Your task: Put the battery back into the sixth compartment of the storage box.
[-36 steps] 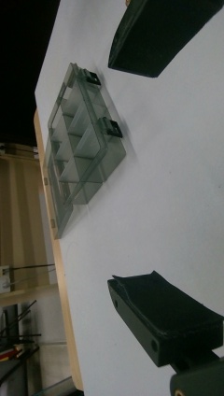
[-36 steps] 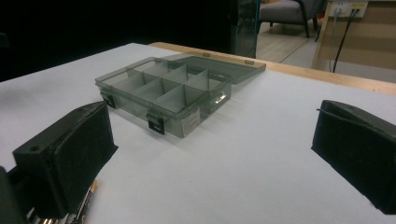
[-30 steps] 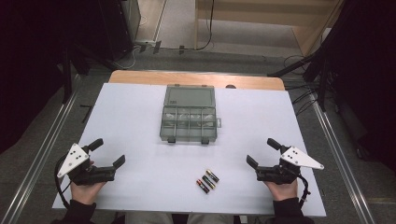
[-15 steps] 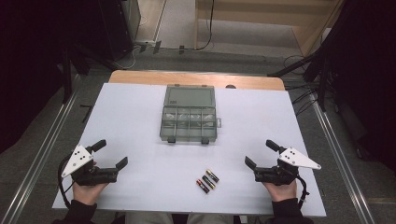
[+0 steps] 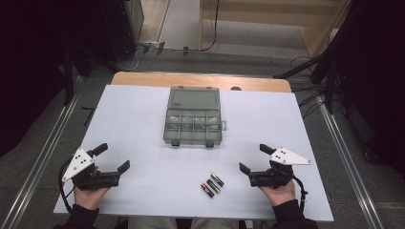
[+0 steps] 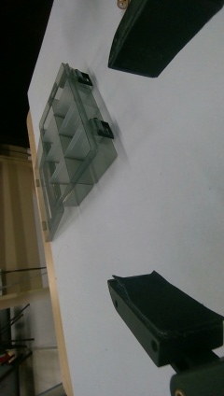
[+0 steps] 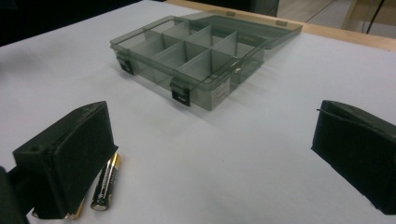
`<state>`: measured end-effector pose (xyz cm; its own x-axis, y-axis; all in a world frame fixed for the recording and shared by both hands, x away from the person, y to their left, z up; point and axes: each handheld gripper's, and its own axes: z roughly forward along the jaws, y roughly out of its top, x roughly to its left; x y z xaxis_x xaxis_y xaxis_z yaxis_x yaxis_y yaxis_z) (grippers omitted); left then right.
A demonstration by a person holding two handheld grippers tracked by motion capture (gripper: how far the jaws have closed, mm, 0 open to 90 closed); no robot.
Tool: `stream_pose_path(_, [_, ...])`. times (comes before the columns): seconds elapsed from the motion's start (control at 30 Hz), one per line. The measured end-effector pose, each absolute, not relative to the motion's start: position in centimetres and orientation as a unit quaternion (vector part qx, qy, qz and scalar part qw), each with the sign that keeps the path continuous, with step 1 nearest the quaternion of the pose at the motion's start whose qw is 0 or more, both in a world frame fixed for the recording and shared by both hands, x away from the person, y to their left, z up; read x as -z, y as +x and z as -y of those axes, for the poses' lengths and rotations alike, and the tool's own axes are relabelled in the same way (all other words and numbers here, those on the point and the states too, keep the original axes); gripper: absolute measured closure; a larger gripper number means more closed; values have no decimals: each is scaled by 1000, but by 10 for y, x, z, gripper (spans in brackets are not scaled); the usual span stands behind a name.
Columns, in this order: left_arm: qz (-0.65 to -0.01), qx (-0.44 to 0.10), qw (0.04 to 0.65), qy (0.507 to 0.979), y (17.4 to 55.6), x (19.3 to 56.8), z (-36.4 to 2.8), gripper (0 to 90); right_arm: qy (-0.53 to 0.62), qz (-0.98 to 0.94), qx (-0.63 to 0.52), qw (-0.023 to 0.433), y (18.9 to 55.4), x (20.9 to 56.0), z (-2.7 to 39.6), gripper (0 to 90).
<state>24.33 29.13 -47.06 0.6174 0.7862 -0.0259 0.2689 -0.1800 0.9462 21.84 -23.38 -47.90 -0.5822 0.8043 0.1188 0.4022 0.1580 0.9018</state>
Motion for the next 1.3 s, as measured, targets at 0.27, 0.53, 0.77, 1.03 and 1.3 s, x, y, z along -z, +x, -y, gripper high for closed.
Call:
stream_pose_path(0.27, [-362,-247,531,725,243,471,-292,0,400,-757,-482,186,222,476,220,0])
stream_pose_path(0.53, [-363,-251,529,724,243,471,-292,0,384,-790,-447,168,223,473,204,0])
stream_pose_path(0.77, [-363,-252,529,725,243,471,-292,0,359,-823,-415,145,225,473,186,0])
stream_pose_path(1.03, [-356,-249,526,731,243,471,-290,0,346,-854,-368,120,226,472,167,0])
stream_pose_path(1.3, [-355,-248,527,731,243,471,-290,0,336,-874,-336,102,229,472,154,0])
